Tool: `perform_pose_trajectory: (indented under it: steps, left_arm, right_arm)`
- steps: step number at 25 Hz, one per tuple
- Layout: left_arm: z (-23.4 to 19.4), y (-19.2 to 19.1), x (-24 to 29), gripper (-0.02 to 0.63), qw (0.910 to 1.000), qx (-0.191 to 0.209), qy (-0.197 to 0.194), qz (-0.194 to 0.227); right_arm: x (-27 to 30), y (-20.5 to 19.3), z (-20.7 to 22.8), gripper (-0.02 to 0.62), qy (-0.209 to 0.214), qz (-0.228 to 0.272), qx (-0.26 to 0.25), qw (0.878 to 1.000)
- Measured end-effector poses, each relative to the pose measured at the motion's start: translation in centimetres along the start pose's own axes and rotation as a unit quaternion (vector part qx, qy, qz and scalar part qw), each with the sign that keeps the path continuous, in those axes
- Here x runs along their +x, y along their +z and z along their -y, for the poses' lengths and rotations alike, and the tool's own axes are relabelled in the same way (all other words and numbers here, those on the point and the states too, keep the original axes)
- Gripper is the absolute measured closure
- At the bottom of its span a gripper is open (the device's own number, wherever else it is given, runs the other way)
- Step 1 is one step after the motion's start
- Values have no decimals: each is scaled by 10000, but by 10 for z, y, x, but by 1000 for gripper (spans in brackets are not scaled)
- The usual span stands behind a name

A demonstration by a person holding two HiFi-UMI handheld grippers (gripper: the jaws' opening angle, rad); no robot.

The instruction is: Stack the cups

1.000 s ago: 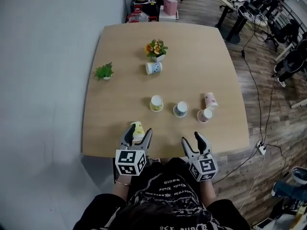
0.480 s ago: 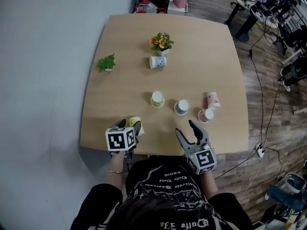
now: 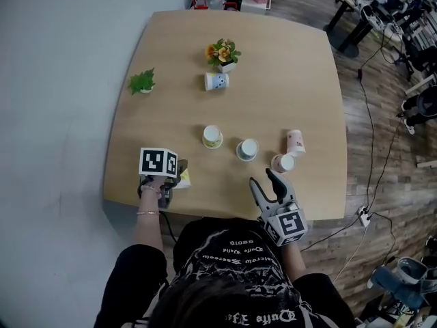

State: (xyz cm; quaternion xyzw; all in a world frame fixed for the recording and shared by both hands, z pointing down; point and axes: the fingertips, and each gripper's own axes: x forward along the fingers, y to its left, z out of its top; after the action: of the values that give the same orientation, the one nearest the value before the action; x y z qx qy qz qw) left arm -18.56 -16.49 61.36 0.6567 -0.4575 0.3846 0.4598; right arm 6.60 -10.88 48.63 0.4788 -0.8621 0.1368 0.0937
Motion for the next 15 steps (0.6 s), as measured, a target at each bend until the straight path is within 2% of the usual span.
perform_pose_trajectory:
  steps: [5,8,12,15]
  left_arm:
    - [5,-12,16,319,9987,203,117,-451]
    - [6,-15,22,319,9982,133,170,-566]
    - [7,-15,20,322,9988,16,131,-473]
    - [15,-10,17,325,9999,-106,-45,-120]
  right_arm:
    - [-1,-2,14,393,61,-7,16,10000]
    - [-2,1,20,394,85,35,-54,9999]
    - [-1,4,26,393,108,67,-109,9999]
    - [0,5,29,394,144,60,-150,9998]
